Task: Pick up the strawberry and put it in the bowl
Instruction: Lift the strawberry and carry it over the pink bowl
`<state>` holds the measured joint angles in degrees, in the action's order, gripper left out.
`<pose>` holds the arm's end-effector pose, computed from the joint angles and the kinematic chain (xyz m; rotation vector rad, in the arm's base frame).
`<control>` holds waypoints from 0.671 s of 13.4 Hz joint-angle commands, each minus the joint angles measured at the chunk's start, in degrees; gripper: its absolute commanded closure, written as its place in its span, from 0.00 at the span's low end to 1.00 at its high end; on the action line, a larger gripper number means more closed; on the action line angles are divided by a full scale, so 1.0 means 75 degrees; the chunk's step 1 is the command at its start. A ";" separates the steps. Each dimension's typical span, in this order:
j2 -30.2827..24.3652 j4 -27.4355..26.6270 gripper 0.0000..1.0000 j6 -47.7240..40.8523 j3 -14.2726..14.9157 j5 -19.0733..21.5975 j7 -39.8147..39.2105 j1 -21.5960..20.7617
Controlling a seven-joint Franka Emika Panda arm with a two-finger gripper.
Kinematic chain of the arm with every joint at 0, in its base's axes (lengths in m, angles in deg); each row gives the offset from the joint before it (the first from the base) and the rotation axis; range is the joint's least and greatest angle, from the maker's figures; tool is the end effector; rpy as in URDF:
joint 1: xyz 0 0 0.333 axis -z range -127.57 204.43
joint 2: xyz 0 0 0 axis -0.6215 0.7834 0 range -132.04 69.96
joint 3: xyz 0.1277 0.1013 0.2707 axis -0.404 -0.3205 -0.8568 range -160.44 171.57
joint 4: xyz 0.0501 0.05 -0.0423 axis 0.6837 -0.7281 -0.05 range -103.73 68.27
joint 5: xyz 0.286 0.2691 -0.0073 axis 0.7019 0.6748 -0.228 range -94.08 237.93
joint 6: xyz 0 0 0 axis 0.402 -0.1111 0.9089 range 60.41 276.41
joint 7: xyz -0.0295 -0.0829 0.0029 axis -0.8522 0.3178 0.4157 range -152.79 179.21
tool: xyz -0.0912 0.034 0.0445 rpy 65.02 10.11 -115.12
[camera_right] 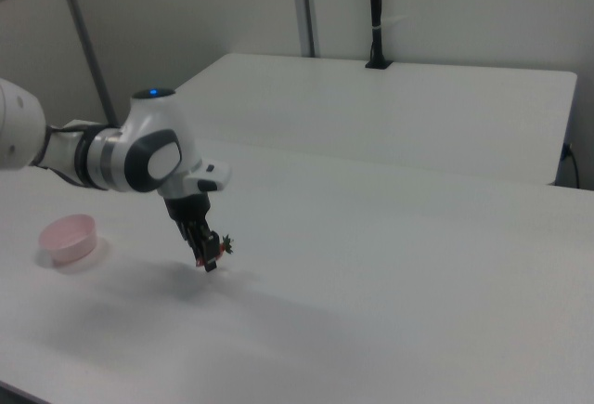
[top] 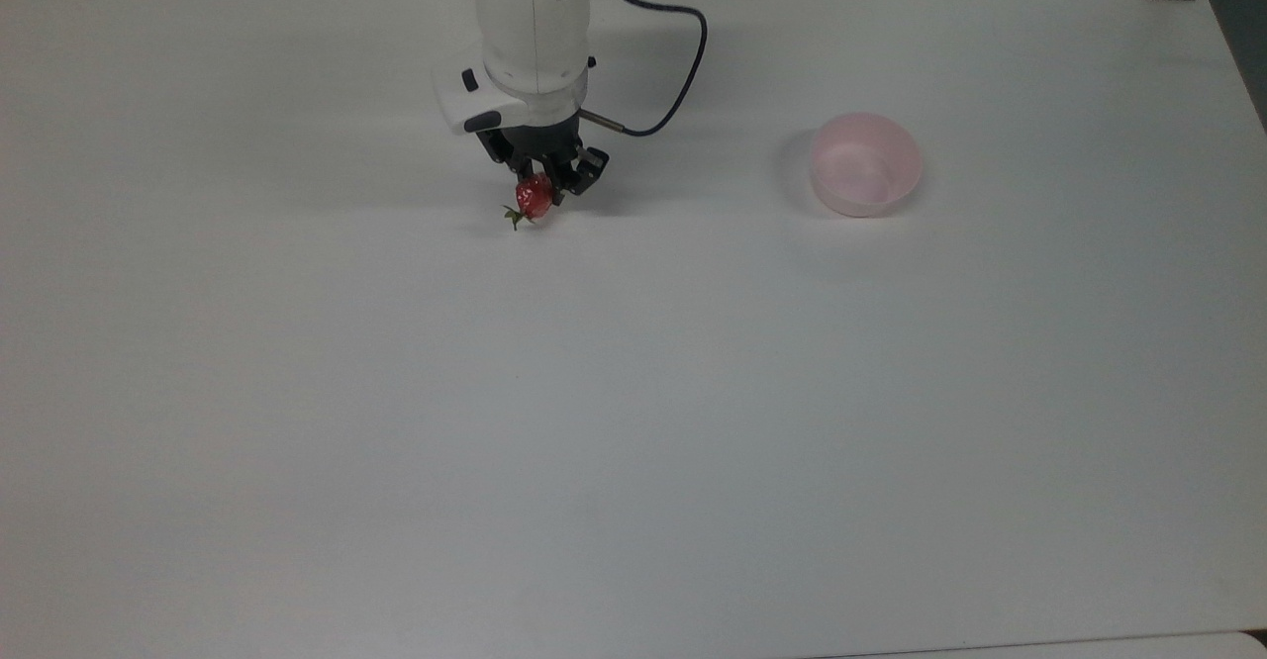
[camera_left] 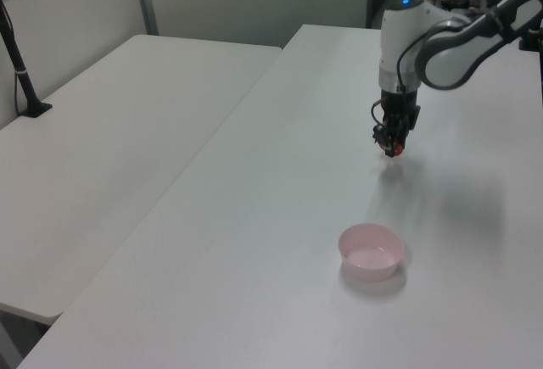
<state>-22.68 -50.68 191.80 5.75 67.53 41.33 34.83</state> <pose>0.5560 0.0313 0.3337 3.0251 -0.5834 0.0005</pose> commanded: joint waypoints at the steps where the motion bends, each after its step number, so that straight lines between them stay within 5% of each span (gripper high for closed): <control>1: -0.0669 0.0909 0.76 -0.1653 0.0499 0.0702 -0.0935 -0.0910; 4: -0.0635 0.2152 0.76 -0.2606 0.0795 0.0704 -0.1217 -0.2375; 9: 0.0265 0.2390 0.74 -0.1789 0.0784 0.0727 -0.1067 -0.4710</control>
<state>-26.25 -34.66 174.82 10.07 71.90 33.46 6.19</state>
